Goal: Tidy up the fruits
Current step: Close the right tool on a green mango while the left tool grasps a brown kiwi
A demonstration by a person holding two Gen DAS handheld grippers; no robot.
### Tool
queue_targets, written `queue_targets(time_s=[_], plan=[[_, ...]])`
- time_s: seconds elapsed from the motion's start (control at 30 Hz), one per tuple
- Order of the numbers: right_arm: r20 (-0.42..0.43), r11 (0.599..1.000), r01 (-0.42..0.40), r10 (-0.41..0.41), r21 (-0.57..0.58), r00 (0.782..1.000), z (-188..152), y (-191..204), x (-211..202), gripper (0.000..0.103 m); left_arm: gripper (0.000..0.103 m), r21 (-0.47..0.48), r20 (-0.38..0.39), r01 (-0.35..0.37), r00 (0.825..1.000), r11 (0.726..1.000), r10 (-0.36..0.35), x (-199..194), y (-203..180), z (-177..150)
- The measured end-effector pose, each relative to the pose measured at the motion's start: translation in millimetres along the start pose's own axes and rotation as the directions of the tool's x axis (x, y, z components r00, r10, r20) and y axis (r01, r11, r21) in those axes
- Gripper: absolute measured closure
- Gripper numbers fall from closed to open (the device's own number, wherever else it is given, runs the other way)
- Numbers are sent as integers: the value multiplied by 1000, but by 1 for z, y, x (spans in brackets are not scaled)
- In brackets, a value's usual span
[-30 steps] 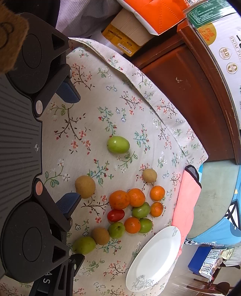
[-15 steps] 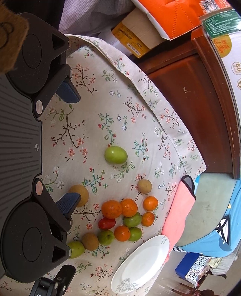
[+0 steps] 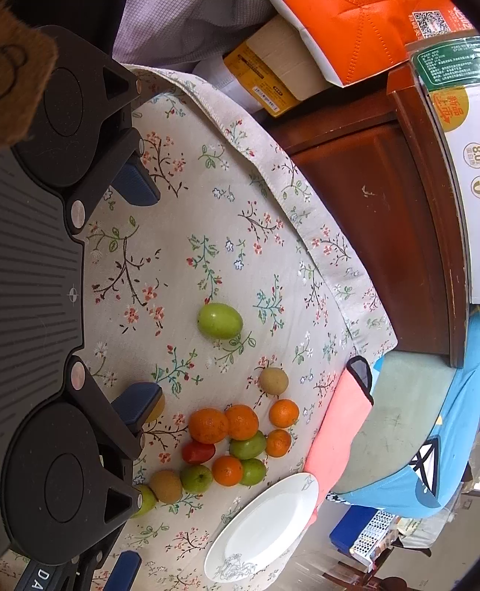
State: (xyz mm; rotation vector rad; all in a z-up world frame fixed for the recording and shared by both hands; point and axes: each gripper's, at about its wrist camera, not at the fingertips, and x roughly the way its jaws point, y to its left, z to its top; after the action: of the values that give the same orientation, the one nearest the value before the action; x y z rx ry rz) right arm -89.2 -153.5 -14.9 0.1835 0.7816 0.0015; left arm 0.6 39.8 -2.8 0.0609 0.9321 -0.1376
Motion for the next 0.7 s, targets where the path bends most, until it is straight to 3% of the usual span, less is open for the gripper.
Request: queue_targets(time_s=[0.13, 0.43, 0.7], plan=[[-14, 1000, -2, 2, -10, 1000, -1, 4, 9, 52, 2, 13, 5, 17, 1000, 1000, -17, -1, -2, -2], [-6, 999, -25, 24, -42, 1000, -3, 13, 23, 75, 7, 35, 11, 63, 998, 997, -64, -1, -8, -5], [1, 999, -34, 34, -21, 999, -1, 8, 18, 76, 14, 59, 17, 119, 993, 991, -120, 2, -18, -9]])
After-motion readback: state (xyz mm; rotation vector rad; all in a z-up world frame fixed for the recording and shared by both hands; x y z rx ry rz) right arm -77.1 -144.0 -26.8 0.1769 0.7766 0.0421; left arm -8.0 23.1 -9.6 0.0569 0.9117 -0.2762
